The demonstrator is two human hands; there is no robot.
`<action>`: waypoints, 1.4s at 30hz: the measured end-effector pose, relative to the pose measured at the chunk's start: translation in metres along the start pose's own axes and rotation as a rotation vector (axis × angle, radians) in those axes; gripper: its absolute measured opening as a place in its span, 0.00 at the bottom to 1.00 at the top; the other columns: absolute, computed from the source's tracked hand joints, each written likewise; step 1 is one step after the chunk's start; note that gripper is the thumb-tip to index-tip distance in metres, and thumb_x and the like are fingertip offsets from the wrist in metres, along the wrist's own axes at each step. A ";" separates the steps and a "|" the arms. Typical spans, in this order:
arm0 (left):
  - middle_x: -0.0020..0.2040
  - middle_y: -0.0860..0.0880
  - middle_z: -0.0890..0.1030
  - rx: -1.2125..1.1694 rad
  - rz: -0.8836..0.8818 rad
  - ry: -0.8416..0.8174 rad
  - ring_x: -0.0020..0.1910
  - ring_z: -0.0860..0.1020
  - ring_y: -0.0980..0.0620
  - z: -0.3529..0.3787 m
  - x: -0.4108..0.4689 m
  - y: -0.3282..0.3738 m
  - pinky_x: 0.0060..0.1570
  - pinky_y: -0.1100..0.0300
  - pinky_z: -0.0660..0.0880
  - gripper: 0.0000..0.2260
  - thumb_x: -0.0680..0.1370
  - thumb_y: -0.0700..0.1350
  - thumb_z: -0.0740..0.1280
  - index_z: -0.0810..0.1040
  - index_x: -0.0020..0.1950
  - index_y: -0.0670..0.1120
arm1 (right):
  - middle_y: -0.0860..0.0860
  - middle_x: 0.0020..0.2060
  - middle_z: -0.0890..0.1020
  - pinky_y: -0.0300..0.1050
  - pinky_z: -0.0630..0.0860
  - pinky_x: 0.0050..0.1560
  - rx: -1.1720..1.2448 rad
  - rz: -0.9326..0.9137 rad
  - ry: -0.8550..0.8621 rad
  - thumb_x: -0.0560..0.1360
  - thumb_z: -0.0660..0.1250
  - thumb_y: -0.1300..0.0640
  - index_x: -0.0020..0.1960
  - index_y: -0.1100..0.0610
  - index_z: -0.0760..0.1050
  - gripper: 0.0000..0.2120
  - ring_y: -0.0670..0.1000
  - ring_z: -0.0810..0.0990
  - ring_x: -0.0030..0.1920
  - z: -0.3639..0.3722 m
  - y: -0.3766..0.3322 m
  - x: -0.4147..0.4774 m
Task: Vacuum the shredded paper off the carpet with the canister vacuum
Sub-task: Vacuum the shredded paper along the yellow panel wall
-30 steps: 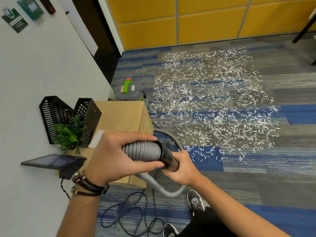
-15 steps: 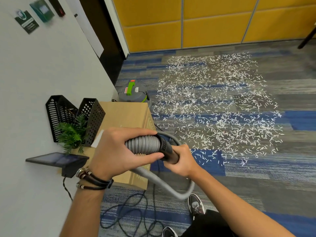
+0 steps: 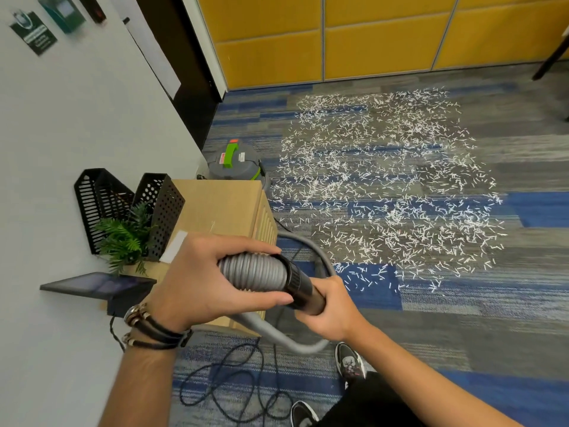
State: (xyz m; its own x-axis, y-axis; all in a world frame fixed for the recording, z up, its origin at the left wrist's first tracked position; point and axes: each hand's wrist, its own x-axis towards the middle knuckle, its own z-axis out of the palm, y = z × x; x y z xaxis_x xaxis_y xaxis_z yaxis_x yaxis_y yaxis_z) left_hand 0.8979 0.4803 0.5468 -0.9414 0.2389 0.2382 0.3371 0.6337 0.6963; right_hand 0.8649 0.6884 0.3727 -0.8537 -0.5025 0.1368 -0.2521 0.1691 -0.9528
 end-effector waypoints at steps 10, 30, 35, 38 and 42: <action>0.49 0.59 0.88 -0.042 0.041 0.027 0.47 0.87 0.60 -0.017 -0.010 0.013 0.48 0.66 0.82 0.23 0.63 0.59 0.83 0.88 0.54 0.50 | 0.42 0.24 0.67 0.39 0.58 0.31 0.031 0.039 0.053 0.65 0.68 0.56 0.30 0.40 0.68 0.14 0.42 0.62 0.27 0.007 -0.043 -0.021; 0.50 0.55 0.87 0.034 0.098 0.153 0.49 0.86 0.59 -0.039 0.001 0.022 0.50 0.65 0.81 0.22 0.66 0.59 0.80 0.86 0.55 0.49 | 0.43 0.24 0.67 0.37 0.59 0.31 0.000 0.049 0.169 0.63 0.68 0.52 0.30 0.40 0.69 0.10 0.44 0.64 0.26 0.015 -0.075 -0.019; 0.50 0.54 0.87 0.053 0.140 0.130 0.48 0.86 0.58 -0.036 0.000 0.029 0.49 0.63 0.82 0.22 0.66 0.59 0.81 0.85 0.54 0.49 | 0.45 0.25 0.67 0.43 0.59 0.30 0.003 0.022 0.196 0.64 0.69 0.53 0.31 0.42 0.65 0.13 0.44 0.63 0.28 0.013 -0.070 -0.027; 0.50 0.54 0.86 0.075 0.183 0.129 0.48 0.86 0.60 -0.038 -0.005 0.038 0.49 0.66 0.81 0.22 0.66 0.58 0.81 0.85 0.54 0.49 | 0.44 0.25 0.67 0.41 0.60 0.30 0.008 -0.018 0.214 0.64 0.69 0.55 0.32 0.44 0.66 0.13 0.44 0.63 0.27 0.013 -0.072 -0.031; 0.49 0.54 0.86 0.098 0.188 0.098 0.47 0.85 0.60 -0.038 -0.015 0.041 0.49 0.66 0.81 0.22 0.65 0.58 0.81 0.85 0.54 0.49 | 0.44 0.25 0.66 0.40 0.59 0.30 -0.001 -0.051 0.230 0.64 0.69 0.56 0.33 0.47 0.66 0.12 0.44 0.62 0.27 0.019 -0.068 -0.033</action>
State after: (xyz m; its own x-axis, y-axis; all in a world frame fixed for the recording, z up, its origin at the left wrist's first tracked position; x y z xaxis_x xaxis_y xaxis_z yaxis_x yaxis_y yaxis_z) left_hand 0.9249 0.4748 0.5969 -0.8574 0.2897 0.4254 0.5018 0.6542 0.5659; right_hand 0.9186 0.6774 0.4274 -0.9212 -0.3039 0.2429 -0.2977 0.1489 -0.9430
